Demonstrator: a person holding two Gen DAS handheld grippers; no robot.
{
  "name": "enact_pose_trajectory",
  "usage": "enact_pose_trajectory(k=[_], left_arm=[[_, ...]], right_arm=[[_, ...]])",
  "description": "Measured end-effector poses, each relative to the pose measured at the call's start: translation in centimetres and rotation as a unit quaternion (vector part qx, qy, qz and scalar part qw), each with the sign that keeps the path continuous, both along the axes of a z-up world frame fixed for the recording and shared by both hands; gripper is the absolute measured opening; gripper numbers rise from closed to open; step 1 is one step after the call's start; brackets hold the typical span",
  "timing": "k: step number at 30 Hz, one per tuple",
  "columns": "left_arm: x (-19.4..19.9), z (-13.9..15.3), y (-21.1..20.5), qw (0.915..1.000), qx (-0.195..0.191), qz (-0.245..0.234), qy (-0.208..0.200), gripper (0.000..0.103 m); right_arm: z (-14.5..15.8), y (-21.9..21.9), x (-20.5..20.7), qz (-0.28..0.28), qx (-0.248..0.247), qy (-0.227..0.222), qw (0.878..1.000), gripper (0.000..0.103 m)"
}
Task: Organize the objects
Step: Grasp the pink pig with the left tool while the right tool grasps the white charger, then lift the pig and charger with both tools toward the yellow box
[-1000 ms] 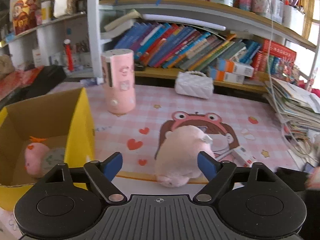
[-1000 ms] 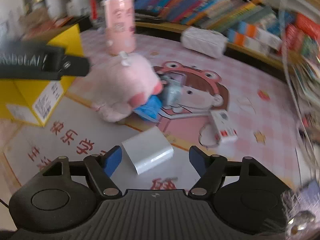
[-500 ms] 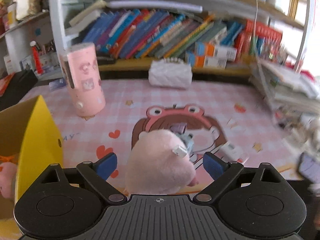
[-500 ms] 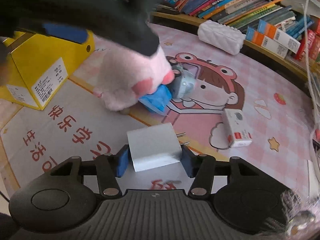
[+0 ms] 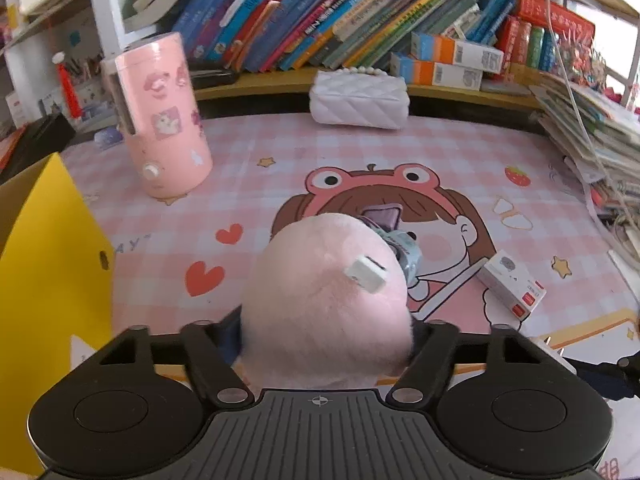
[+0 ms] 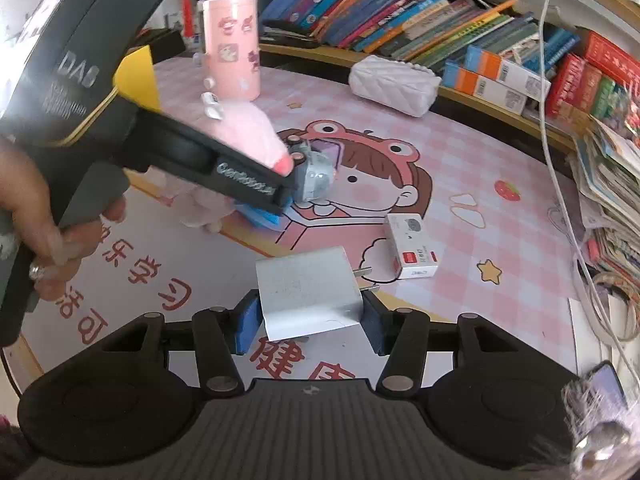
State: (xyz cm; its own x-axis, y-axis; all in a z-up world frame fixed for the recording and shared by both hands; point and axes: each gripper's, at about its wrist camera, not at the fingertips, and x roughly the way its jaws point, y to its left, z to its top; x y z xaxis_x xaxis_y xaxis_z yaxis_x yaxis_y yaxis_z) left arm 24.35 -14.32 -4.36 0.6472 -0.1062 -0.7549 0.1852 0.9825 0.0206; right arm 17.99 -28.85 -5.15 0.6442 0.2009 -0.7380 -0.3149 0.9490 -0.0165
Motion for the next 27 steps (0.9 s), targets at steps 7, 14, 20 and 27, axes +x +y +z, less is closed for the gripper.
enact_pose_trajectory(k=[7,14,20,27], left_arm=[[-4.1,4.0,2.2,0.9976,-0.038,0.009,-0.057,0.067],[-8.3,4.6,4.4,0.9964,-0.068,0.015,-0.048,0.068],[-12.3,4.7,6.9,0.9957,-0.079,0.015,-0.047,0.068],[-15.3,4.9,10.8,0.9930,-0.102,0.037,-0.048,0.068]], right_arm=[[0.7,0.1,-0.1,-0.033,0.011,-0.008,0.999,0.050],[1.4,1.6,-1.3,-0.049,0.009,-0.012,0.999,0.050],[1.8,3.6,-3.5,-0.045,0.005,-0.012,0.999,0.050],[2.7,6.6,-6.2,-0.038,0.005,-0.018,0.999,0.050]])
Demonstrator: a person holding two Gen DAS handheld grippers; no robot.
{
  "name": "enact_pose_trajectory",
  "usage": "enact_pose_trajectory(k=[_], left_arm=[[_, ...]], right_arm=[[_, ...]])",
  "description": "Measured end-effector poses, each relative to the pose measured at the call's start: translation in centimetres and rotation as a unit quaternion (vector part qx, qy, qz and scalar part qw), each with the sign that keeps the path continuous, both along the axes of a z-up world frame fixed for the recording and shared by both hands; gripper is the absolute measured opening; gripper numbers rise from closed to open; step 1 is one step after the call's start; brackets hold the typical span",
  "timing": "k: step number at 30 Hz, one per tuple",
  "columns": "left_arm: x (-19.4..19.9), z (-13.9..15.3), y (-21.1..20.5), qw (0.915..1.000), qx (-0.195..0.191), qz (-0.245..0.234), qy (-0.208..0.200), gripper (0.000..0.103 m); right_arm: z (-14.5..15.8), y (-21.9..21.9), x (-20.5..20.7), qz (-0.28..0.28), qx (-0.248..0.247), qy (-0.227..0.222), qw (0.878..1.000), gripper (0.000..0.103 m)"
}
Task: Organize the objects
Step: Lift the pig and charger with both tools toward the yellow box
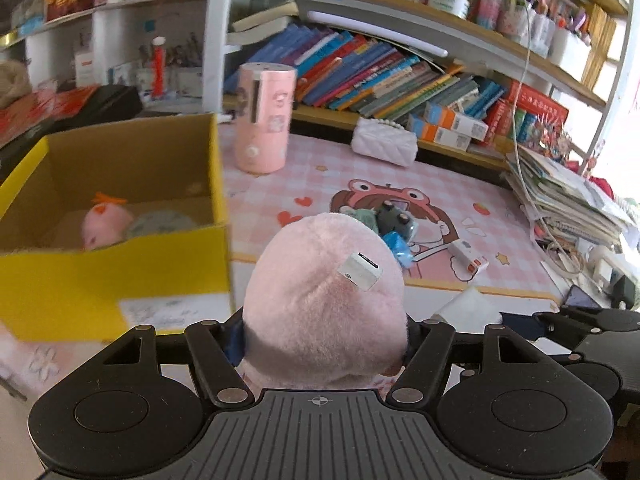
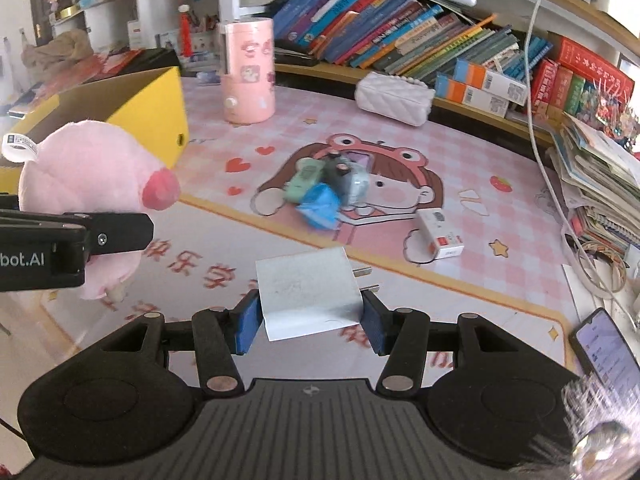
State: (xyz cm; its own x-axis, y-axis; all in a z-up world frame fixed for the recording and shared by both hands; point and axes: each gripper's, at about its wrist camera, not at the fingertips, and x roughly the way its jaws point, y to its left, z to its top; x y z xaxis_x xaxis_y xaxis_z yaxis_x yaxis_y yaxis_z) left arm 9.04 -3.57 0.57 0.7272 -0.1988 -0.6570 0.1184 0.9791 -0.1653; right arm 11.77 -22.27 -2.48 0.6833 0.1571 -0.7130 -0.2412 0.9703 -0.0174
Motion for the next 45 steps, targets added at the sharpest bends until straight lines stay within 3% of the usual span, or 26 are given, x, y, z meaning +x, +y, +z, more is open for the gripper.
enact_pose_trajectory(k=[22,45], left_arm=[[-9.1,-0.1,10.7,0.9981,-0.010,0.057,0.022,0.068],[-12.7,1.0,16.4,0.9968,-0.011,0.079,-0.009,0.068]], right_arm=[[0.4,10.8,-8.5,0.060,0.001,0.013,0.998,0.050],[1.1,17.1,-12.1,0.088,0.001,-0.008,0.996,0.050]])
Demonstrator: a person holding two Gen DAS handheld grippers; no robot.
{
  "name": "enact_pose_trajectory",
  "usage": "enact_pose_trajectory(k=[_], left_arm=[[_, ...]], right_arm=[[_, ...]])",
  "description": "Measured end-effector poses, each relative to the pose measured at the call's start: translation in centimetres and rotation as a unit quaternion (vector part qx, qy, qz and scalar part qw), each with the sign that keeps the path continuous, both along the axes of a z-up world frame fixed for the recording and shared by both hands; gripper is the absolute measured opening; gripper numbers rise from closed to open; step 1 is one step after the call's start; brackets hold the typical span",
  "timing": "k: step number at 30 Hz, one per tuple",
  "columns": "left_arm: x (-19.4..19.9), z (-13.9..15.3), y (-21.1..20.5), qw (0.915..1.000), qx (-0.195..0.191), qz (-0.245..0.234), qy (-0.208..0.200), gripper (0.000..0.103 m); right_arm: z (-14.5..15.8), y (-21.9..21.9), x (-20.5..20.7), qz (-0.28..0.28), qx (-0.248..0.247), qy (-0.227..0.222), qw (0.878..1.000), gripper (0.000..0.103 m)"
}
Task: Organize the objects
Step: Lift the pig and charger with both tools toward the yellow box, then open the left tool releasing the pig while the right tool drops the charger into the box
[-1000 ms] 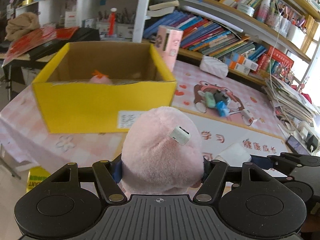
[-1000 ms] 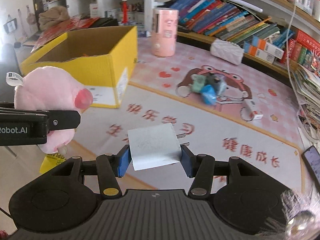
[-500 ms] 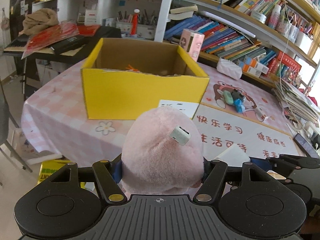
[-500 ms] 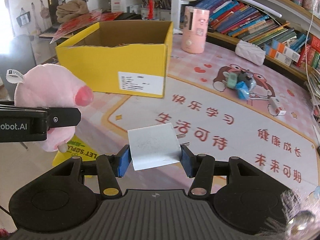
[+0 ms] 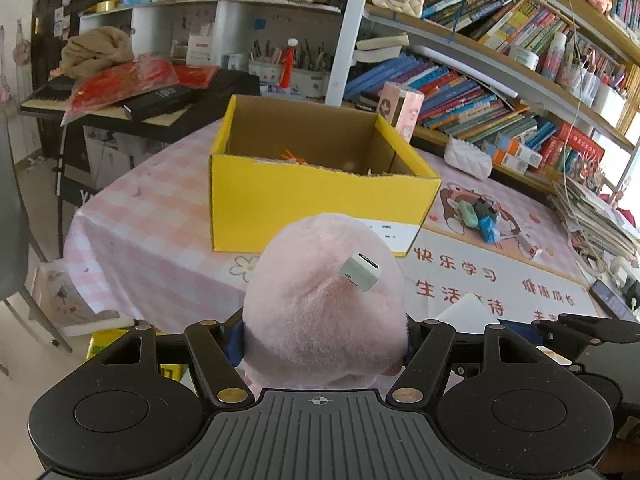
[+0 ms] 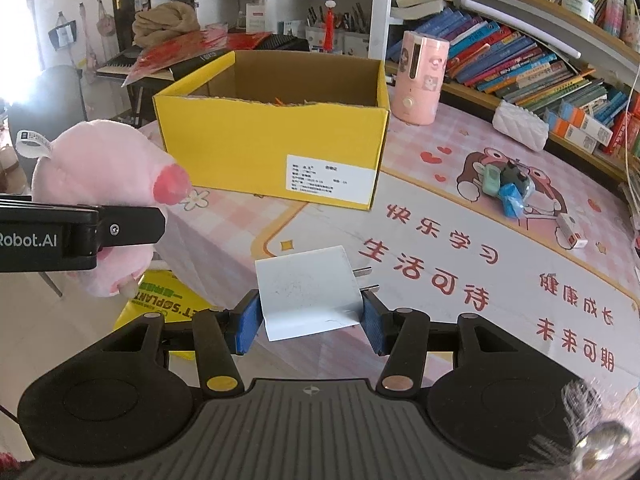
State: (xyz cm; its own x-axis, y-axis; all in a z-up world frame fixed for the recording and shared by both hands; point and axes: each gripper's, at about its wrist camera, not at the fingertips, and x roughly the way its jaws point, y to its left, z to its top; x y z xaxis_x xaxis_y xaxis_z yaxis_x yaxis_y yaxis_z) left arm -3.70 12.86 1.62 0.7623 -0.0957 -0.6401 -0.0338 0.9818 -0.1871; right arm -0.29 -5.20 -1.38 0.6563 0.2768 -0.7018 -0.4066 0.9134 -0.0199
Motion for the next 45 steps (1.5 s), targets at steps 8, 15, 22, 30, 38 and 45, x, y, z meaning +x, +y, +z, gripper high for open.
enact_pose_trajectory(k=[8,15,22,30,38,45], left_arm=[[0.1,1.8,0.9,0.9991,0.013,-0.003,-0.040,0.068],[2.4,4.0,1.6,0.9964,0.015,0.003,-0.083,0.068],[5.9,5.5,2.1,0.9938,0.024,0.016,-0.108,0.068],[10.9,5.5,1.7,0.9932,0.036,0.028,-0.107,0.068],[15.6,4.2,1.3,0.9946,0.054,0.043,-0.078,0.068],[18.5,2.4,1.1,0.9955,0.068,0.051,-0.041,0.068]], right_arm=[[1.2,1.1,0.3,-0.008,0.009,-0.015,1.000,0.050],[3.7,1.5,2.5,-0.016,0.033,-0.042,0.998,0.050],[6.1,1.9,6.7,-0.014,0.052,-0.084,0.995,0.050],[6.5,2.8,12.1,0.005,0.053,-0.096,0.994,0.050],[5.2,4.2,16.6,0.054,0.026,-0.094,0.994,0.050],[3.3,5.7,19.5,0.106,-0.008,-0.074,0.992,0.050]])
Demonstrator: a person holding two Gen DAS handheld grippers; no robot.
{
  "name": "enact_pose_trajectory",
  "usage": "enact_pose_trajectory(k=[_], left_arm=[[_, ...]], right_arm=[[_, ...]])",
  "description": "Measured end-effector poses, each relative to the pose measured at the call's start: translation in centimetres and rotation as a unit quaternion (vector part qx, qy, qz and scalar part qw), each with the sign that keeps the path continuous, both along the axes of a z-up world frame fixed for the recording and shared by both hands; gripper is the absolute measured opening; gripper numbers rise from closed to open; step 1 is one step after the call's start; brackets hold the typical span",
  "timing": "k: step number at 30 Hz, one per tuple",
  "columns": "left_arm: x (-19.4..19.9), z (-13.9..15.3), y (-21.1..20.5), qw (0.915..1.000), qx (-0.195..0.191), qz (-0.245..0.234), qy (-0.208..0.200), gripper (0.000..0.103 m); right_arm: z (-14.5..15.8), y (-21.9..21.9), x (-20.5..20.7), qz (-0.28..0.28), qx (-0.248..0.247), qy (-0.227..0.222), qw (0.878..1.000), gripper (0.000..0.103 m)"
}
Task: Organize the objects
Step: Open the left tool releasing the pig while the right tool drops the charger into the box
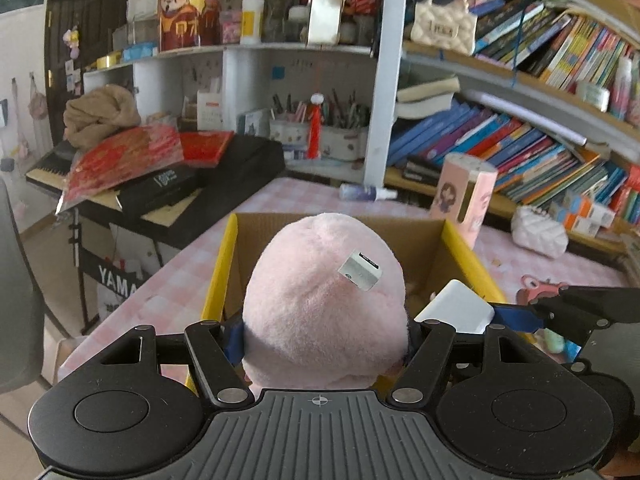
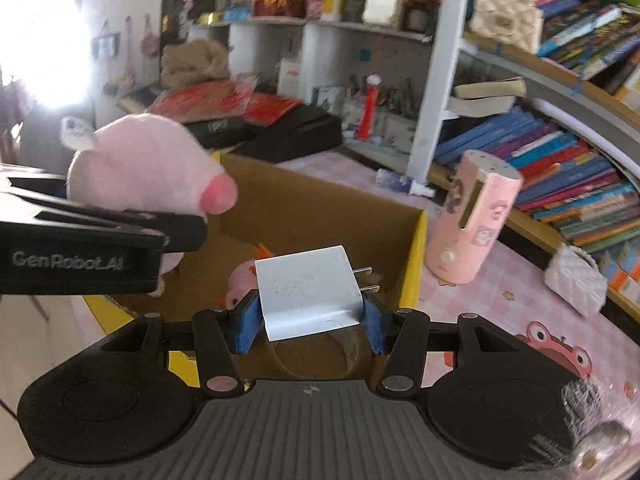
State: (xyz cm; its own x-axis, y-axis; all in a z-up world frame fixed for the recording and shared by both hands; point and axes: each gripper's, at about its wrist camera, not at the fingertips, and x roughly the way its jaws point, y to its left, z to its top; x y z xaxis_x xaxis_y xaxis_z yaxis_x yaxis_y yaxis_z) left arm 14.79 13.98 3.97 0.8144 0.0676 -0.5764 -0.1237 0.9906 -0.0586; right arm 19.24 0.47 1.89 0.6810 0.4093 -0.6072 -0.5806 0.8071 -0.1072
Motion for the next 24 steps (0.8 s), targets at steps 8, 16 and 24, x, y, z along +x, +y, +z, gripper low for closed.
enact_pose_trajectory(k=[8,16,24], left_arm=[[2.2,-1.9,-0.1,0.9991,0.017,0.006,0.038,0.069],[2.8,-3.2,-0.1,0.9972,0.005,0.018,0.072,0.069],[3.2,-3.6,-0.4,0.9965,0.024,0.020,0.078,0.070]], right_arm=[[-1.7,0.9,2.6,0.040,-0.031,0.035,0.998,0.050],[-2.9,1.5,4.4,0.081,-0.056,0.051,0.994,0.050],[-3.3,1.8,5.4,0.122,-0.087,0.040,0.988,0.050]])
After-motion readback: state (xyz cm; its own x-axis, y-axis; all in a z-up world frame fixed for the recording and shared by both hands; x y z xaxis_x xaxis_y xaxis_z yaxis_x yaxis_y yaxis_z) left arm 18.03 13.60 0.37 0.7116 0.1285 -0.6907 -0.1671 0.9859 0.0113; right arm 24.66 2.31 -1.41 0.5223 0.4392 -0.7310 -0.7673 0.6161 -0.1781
